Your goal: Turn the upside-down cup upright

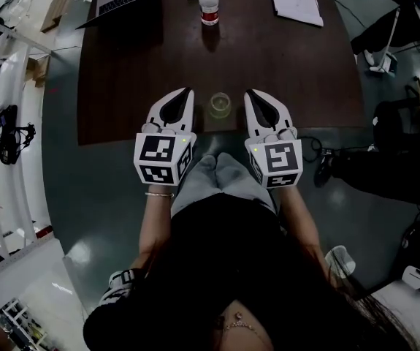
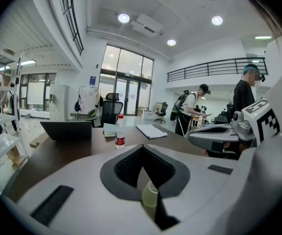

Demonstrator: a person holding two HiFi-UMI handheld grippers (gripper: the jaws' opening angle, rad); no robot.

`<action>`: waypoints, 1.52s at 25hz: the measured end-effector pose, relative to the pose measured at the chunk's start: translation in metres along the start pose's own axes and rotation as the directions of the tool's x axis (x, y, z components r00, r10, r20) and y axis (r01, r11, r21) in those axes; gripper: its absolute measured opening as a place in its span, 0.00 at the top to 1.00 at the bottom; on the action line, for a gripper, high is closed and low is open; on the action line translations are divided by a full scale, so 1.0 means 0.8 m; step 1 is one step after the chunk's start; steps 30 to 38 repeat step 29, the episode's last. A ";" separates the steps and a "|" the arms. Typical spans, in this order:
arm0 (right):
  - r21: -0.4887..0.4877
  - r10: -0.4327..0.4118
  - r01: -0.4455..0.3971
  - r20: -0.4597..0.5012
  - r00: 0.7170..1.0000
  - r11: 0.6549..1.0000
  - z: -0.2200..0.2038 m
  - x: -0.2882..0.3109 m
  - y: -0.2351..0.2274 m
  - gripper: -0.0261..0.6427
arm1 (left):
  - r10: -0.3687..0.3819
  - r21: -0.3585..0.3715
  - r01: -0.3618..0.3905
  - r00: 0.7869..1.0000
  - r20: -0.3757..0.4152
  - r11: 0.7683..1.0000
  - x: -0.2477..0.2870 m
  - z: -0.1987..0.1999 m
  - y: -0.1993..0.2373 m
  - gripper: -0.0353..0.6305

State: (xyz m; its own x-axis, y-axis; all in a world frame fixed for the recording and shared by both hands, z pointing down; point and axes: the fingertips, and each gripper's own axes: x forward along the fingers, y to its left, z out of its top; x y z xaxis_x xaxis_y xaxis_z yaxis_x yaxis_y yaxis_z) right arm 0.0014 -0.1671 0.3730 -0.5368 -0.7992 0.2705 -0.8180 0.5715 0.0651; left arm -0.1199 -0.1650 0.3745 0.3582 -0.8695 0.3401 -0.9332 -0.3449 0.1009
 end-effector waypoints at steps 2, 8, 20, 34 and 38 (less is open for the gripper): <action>-0.001 -0.005 0.005 -0.009 1.000 1.000 -0.003 0.000 0.003 0.94 | 0.015 0.020 -0.015 1.000 0.003 1.000 -0.005 0.002 0.001 0.94; -0.008 -0.020 0.020 -0.037 0.999 1.000 -0.005 0.004 0.006 0.94 | 0.002 -0.030 -0.002 1.000 -0.006 1.000 -0.009 0.006 0.004 0.94; -0.021 -0.005 0.004 -0.048 0.999 1.000 -0.004 0.003 0.006 0.94 | -0.012 -0.058 0.011 1.000 -0.010 0.998 -0.005 0.008 -0.002 0.94; -0.025 -0.011 0.010 -0.047 0.999 1.000 -0.004 0.000 0.003 0.94 | -0.020 -0.056 0.018 0.999 -0.025 0.998 -0.004 0.008 -0.006 0.94; -0.025 -0.011 0.010 -0.047 0.999 1.000 -0.004 0.000 0.003 0.94 | -0.020 -0.056 0.018 0.999 -0.025 0.998 -0.004 0.008 -0.006 0.94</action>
